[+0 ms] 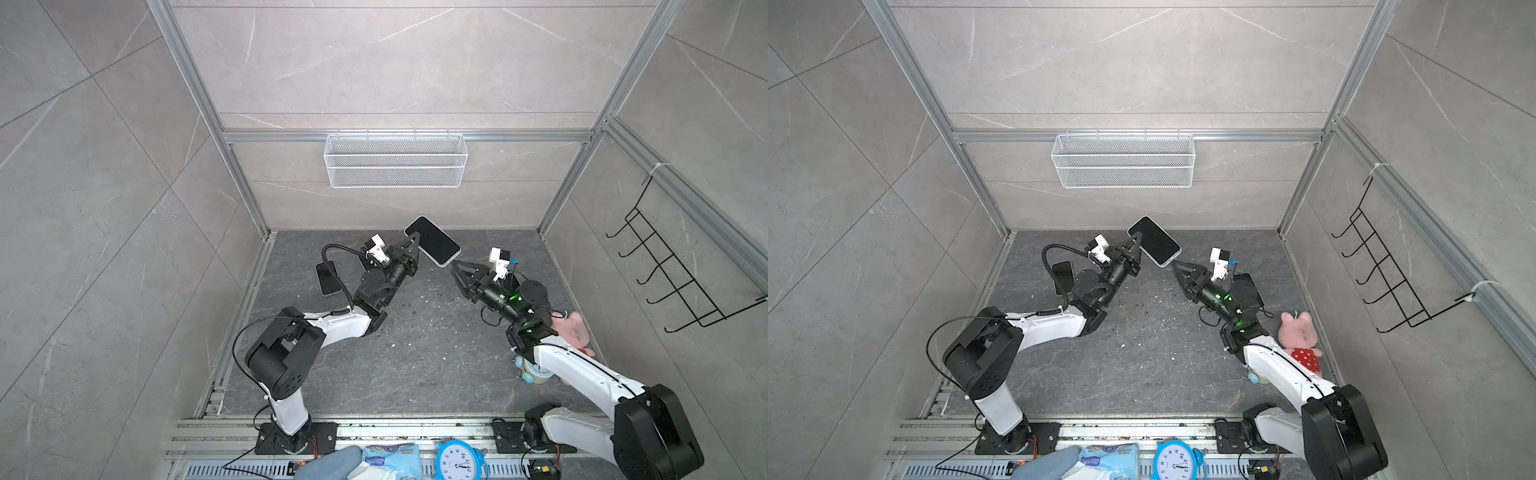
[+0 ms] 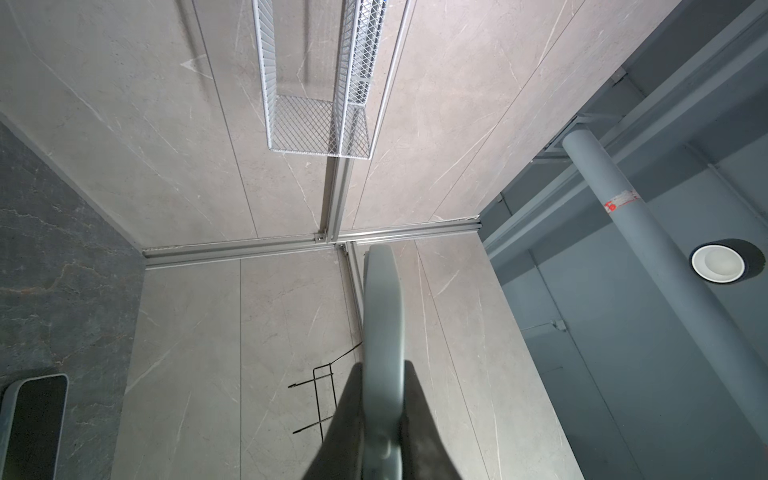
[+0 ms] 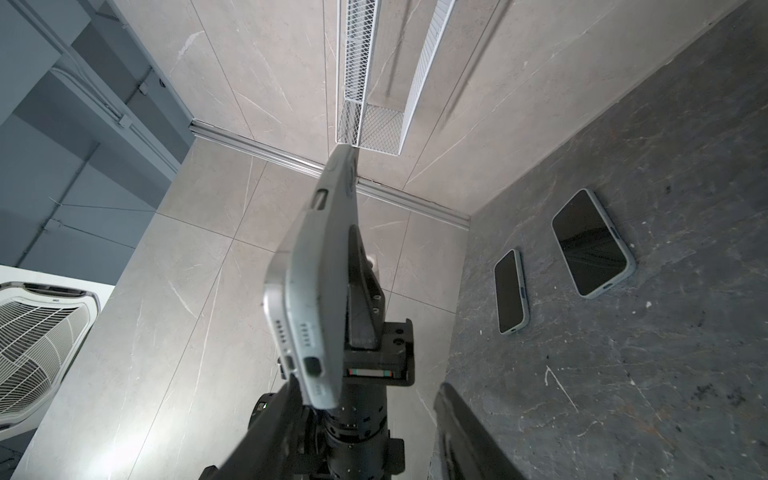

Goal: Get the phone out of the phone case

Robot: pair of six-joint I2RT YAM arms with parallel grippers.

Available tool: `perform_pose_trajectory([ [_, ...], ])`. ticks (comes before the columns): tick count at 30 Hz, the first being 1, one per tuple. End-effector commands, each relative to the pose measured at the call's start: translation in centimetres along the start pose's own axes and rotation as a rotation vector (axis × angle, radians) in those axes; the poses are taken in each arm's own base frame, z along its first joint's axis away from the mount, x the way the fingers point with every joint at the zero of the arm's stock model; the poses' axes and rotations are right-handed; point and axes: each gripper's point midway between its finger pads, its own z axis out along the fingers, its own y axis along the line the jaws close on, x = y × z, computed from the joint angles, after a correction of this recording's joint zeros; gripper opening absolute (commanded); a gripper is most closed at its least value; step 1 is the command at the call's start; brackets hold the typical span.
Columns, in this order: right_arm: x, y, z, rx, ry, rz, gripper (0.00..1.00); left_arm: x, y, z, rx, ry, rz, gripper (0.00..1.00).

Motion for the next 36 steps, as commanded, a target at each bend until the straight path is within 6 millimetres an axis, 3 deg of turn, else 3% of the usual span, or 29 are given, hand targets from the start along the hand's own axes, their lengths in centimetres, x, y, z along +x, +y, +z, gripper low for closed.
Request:
perform_pose_trajectory([
  [1,0.3,1.8,-0.2,-0.055,0.004,-0.014,0.54,0.0,-4.1,-0.2,0.148,-0.012,-0.033,0.0],
  [22,0.5,-1.5,0.5,0.013,0.0,0.012,0.54,0.3,-5.1,-0.4,0.176,0.002,-0.031,0.0],
  [36,-0.3,-1.5,1.5,0.022,-0.012,0.015,0.54,2.8,-5.2,0.0,0.182,0.067,-0.009,0.0],
])
